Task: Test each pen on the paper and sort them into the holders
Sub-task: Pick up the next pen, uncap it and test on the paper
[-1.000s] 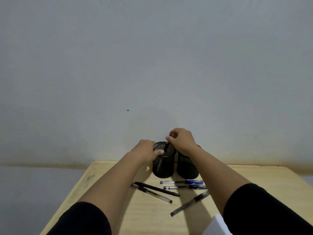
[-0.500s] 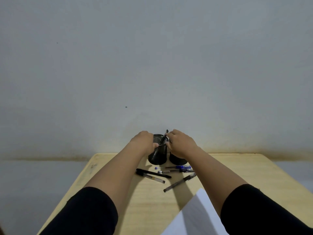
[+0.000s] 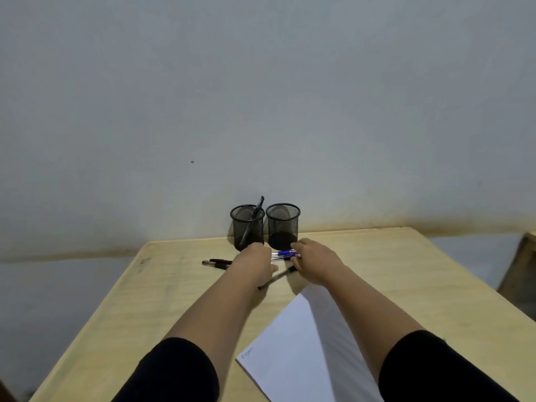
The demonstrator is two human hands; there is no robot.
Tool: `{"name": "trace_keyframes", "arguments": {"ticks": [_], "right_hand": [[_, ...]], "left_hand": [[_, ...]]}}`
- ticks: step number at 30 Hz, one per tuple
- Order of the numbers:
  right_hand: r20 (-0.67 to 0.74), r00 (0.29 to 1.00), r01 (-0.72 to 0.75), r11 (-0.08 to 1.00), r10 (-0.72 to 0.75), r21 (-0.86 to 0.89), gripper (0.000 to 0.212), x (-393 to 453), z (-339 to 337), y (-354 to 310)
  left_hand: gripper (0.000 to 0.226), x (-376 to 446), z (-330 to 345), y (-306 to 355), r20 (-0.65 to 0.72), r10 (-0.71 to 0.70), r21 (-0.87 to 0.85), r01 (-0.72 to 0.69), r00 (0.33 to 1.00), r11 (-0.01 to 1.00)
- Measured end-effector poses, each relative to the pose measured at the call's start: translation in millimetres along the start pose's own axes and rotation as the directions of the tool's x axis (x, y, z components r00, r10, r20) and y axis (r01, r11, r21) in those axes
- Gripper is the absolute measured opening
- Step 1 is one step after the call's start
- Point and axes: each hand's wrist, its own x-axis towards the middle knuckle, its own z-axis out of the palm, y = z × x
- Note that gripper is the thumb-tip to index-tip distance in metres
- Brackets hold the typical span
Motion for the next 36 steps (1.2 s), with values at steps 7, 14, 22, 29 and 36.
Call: {"name": "trace_keyframes", "arguments": {"ticks": [7, 14, 22, 29, 36], "right_hand": [[0.053, 0.998, -0.020, 1.000, 0.018, 0.024, 0.034, 3, 26, 13], [-0.009, 1.000, -0.016, 0.994, 0.017, 0.108, 0.030, 11, 44, 23], [-0.016, 0.996, -0.075, 0.928, 0.087, 0.365, 0.018, 20, 15, 33], [-0.077, 0.971, -0.035, 0.453, 0.227, 0.891, 0.020, 3, -37, 10], [-0.074, 0.976, 0.024, 0.237, 0.205, 0.971, 0.014, -29, -32, -32]], "left_hand": [[0.019, -3, 25, 17, 0.038, 0.017, -0.036, -0.016, 0.999, 0.999], [0.027, 1, 38, 15, -0.057, 0.003, -0.142, -0.011, 0.998, 0.990], [0.031, 3, 32, 4, -0.183, -0.067, -0.453, -0.024, 0.981, 0.891], [0.027, -25, 13, 14, -0.251, -0.315, -0.903, -0.105, 0.915, 0.417], [0.034, -54, -5, 19, -0.302, -0.224, -0.901, -0.201, 0.927, 0.385]]}}
